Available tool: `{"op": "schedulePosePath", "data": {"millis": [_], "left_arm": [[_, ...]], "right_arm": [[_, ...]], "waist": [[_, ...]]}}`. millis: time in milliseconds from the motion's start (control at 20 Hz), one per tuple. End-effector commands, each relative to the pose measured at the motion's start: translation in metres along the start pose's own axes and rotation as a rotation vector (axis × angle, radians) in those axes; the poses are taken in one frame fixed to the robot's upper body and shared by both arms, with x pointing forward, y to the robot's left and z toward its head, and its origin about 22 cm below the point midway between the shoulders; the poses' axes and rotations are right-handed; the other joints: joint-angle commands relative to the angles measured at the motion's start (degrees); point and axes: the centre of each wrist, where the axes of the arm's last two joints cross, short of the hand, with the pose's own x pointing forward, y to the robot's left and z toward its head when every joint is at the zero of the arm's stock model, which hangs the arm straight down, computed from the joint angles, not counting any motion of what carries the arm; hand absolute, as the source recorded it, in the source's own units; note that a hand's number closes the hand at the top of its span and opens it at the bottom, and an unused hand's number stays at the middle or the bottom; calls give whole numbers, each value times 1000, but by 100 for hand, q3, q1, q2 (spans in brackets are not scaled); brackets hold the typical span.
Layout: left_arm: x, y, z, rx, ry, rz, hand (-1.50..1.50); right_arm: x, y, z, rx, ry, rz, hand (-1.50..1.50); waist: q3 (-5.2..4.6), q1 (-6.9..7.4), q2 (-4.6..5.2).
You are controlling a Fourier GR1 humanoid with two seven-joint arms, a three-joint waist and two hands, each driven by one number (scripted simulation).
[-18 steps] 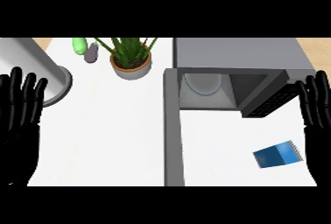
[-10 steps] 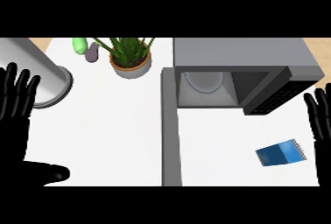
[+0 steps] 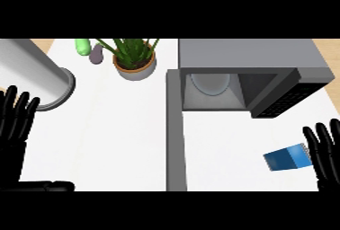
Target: Pick up the milk, place it into the microwave and close the microwave
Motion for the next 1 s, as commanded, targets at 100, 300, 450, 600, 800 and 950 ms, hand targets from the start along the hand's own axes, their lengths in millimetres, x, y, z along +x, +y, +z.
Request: {"op": "schedulePosePath", "data": {"millis": [100, 300, 450, 600, 800, 950], "left_arm": [[6, 12, 26, 9, 5, 19, -150], [0, 4, 44, 2, 17, 15, -150], [1, 28, 55, -19, 20, 7, -150], [2, -11, 48, 5, 19, -2, -150], [-1, 8, 68, -4, 6, 16, -150], [10, 10, 63, -9, 34, 10, -150]], "right_arm": [[0, -9, 23, -68, -10, 65, -150], [-11, 2, 6, -154, -28, 166, -150], [-19, -14, 28, -204, -17, 221, -150], [-27, -14, 19, -236, -11, 265, -150], [-43, -29, 17, -301, -24, 275, -150], [-54, -26, 9, -302, 5, 288, -150]], "waist": [[2, 5, 0], [-1, 61, 6], [1, 30, -4], [3, 13, 6], [1, 32, 6], [2, 28, 9]]}}
